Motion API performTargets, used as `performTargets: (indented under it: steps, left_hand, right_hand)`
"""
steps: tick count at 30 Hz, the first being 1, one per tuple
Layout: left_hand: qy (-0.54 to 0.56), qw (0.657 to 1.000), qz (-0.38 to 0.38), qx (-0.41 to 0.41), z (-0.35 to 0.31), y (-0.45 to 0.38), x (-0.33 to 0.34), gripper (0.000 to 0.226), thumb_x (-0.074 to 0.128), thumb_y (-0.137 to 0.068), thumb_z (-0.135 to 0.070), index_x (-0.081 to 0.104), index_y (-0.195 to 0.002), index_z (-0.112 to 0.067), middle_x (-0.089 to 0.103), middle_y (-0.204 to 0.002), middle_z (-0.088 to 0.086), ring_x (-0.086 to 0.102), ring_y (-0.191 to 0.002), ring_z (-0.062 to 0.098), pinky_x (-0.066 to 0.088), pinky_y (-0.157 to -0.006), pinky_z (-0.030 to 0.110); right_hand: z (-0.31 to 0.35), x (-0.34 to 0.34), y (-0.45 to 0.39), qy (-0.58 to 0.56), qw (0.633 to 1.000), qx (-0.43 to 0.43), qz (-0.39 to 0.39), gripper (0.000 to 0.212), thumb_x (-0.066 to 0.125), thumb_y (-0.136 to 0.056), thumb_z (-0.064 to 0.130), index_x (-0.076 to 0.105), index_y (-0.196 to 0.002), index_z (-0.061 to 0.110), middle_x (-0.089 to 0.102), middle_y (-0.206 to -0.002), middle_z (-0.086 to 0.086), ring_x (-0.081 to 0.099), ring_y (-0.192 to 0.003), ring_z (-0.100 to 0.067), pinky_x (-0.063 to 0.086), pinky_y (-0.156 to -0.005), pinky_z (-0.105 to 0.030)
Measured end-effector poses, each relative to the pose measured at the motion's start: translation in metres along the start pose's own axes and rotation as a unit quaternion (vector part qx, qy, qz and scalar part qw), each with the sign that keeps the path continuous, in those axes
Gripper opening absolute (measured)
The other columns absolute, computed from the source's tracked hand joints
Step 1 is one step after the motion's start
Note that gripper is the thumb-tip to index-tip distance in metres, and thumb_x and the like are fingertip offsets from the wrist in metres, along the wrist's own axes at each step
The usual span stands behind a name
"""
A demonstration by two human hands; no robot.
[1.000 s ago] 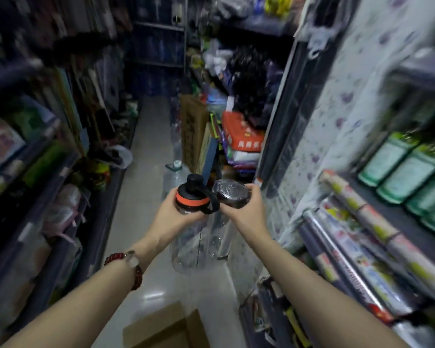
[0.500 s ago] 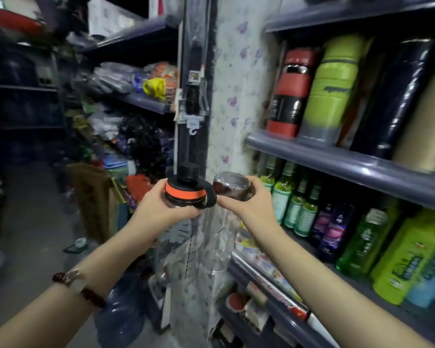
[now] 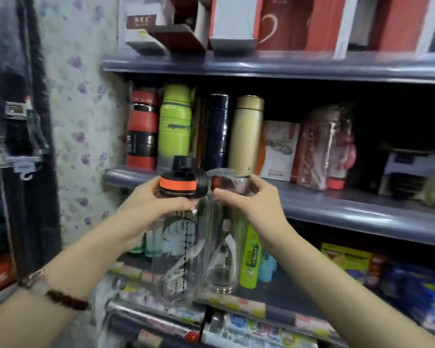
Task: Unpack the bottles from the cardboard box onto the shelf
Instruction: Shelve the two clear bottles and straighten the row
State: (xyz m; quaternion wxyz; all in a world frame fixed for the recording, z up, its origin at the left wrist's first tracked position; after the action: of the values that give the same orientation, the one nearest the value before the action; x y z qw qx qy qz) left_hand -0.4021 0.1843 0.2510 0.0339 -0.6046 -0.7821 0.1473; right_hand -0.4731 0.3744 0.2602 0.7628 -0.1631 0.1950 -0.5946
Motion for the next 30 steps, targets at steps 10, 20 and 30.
performTargets:
  steps: [10,20,30]
  left_hand:
    - [0.019,0.985,0.129,0.113,-0.101,-0.047,0.122,0.049,0.087,-0.040,-0.022,0.070,-0.085,-0.029,0.073,-0.081,-0.005,0.068,-0.067,0.009,0.052,-0.068,0.033]
    - [-0.052,0.933,0.089,0.345,-0.176,-0.040,0.200,0.065,0.088,-0.060,-0.016,0.061,-0.117,-0.028,0.072,-0.107,-0.008,0.068,-0.100,0.007,0.052,-0.092,0.031]
    - [-0.040,0.931,0.052,0.358,-0.150,-0.082,0.248,0.071,0.088,-0.056,-0.023,0.057,-0.119,-0.038,0.070,-0.108,-0.015,0.064,-0.104,0.000,0.050,-0.094,0.029]
  right_hand:
    - [0.069,-0.142,-0.008,0.064,0.991,-0.057,-0.098,0.051,0.088,-0.056,0.044,0.071,-0.097,0.019,0.078,-0.091,-0.001,0.073,-0.094,-0.020,0.053,-0.095,-0.050]
    - [0.104,-0.221,0.007,-0.011,0.944,-0.235,-0.229,0.044,0.083,-0.074,0.019,0.065,-0.114,0.018,0.072,-0.108,-0.001,0.069,-0.101,-0.015,0.056,-0.089,-0.034]
    - [0.079,-0.255,-0.015,0.006,0.927,-0.249,-0.281,0.049,0.083,-0.073,0.017,0.062,-0.117,0.018,0.070,-0.109,0.002,0.067,-0.100,-0.009,0.054,-0.086,-0.024]
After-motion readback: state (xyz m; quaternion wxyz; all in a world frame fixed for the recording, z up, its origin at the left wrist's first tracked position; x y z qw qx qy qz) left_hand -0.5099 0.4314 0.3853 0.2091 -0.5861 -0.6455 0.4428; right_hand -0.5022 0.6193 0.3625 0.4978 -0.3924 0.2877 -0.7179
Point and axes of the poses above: each hand's wrist, its own y-axis away from the middle knuckle, its own x-axis out of the palm, z = x × y, the point moved 4 cm from there along -y, towards the middle knuckle
